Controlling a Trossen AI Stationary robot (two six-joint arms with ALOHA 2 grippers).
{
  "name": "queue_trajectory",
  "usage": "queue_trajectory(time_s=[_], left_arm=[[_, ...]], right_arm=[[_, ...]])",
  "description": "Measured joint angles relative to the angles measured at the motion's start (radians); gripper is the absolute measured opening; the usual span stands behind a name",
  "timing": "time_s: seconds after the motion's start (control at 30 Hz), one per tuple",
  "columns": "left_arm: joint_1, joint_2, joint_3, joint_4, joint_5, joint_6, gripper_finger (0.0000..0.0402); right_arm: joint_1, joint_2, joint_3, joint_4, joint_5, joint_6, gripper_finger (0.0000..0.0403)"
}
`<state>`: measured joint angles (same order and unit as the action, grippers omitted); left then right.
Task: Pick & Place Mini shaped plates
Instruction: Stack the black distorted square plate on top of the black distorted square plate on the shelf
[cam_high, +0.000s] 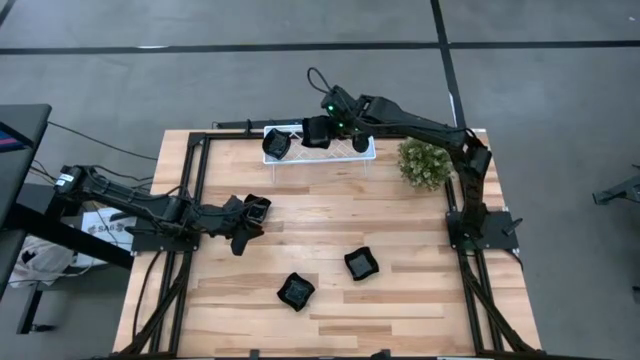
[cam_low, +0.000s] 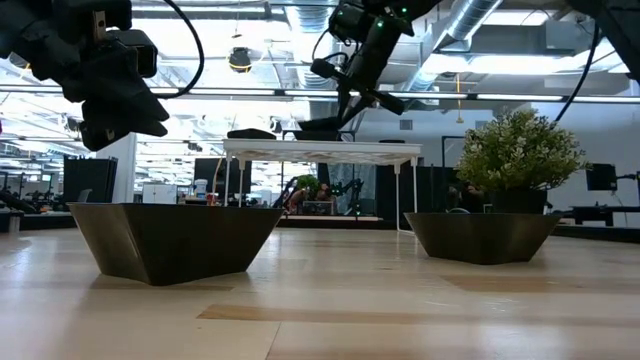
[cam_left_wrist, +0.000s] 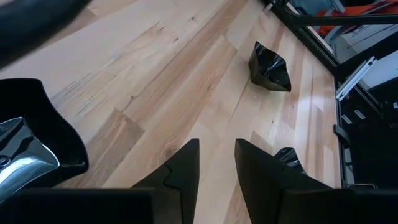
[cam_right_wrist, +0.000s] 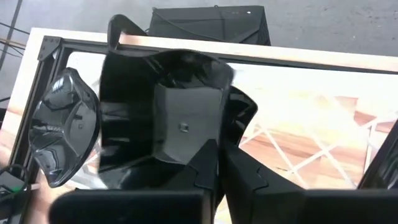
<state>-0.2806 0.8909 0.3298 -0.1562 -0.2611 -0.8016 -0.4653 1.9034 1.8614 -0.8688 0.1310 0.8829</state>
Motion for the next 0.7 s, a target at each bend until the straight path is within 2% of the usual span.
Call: queue_trajectory(time_s=[0.23,0.43,0.53,0.7], left_arm=[[0.000,0.000,0.000,0.000,0.000,0.000,0.0104],[0.000,0.000,0.000,0.000,0.000,0.000,0.0104],[0.000,0.000,0.000,0.000,0.000,0.003,0.0104],[0.000,0.000,0.000,-0.004,-0.001,0.017,0.0104]], right_arm=[[0.001,0.000,0.000,0.001,0.000,0.000,0.0063],[0.006,-0.012,0.000,0.018,-0.003,-0.046,0.0081],[0.022,-0.035,0.000,0.023,0.033,-0.068,0.0081],[0.080,-0.100,0.000,0.024,0.153,-0.152,0.0081]])
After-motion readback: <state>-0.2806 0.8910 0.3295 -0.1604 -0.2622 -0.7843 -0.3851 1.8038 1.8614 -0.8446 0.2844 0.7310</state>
